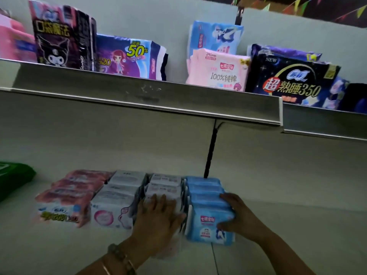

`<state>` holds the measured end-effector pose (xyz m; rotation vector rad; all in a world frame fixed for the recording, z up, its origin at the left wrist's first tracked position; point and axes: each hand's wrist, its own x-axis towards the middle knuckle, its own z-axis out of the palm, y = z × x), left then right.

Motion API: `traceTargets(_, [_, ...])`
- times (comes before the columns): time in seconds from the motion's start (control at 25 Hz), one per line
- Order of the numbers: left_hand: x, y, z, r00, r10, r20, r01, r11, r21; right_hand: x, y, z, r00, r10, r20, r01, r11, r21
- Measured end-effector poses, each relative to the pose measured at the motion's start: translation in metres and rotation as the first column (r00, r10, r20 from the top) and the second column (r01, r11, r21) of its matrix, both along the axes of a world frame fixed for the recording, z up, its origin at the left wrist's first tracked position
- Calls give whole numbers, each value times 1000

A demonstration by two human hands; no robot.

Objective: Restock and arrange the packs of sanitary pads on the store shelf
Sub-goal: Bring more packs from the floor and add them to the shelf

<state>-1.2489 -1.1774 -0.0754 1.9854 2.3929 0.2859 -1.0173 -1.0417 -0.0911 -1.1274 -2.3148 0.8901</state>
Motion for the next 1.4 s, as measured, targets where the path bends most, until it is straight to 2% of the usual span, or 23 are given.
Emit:
traceTargets(0.08, [1, 3, -4, 998, -7, -62, 7, 1000, 5, -4, -3, 3, 983, 36, 181, -58, 991, 121])
traceTargets(0.16, [1, 5, -4, 995, 5, -95, -6, 1000, -5, -10, -4, 2, 893, 32, 448, -170, 948, 271])
traceTargets(0.24, [1, 4, 2, 991, 22, -128, -25, 999, -24, -18, -4, 1, 800, -52, 598, -226, 897, 380])
traceTargets(0.28, [-2, 4, 0, 996, 19, -91, -23, 998, -51, -21, -3, 0, 785, -86, 613, -228, 881, 415])
traceTargets(0.32, [-4, 3, -6, 993, 2, -122, -10, 998, -63, -24, -4, -1, 785, -111, 610, -220, 870, 441])
traceTargets(0.4, [-5, 6, -16, 992, -5, -125, 9, 1000, 28, -27, -5, -2, 791, -145, 595, -197, 859, 472])
traceTargets(0.48, [-4, 7, -18, 993, -7, -116, 9, 1000, 21, -30, -7, -2, 782, -173, 598, -180, 857, 482])
traceTargets(0.64, [-4, 5, -14, 991, -33, -129, 31, 999, -21, -35, -12, 4, 750, -186, 634, -144, 891, 431])
traceTargets(0.8, [-5, 10, -13, 995, -28, -95, 32, 999, 42, -40, -19, 15, 718, -154, 679, -137, 925, 354])
traceTargets(0.88, [-6, 10, -10, 998, -12, -62, 14, 1000, 24, -42, -24, 21, 732, -150, 665, -129, 927, 351])
traceTargets(1.04, [11, -9, 7, 1000, 28, 2, -28, 994, 109, -32, -49, 35, 843, -159, 514, -78, 910, 408])
traceTargets(1.12, [31, -29, 12, 997, 39, 65, -47, 991, 126, -22, -66, 40, 892, -165, 422, -49, 891, 452])
traceTargets(1.24, [68, -64, 10, 998, 45, 45, -51, 985, 163, 1, -93, 45, 967, -101, 236, -34, 861, 507])
traceTargets(1.4, [129, -114, -4, 993, 97, 67, -104, 987, 124, 50, -141, 41, 1000, -11, 18, 1, 876, 483])
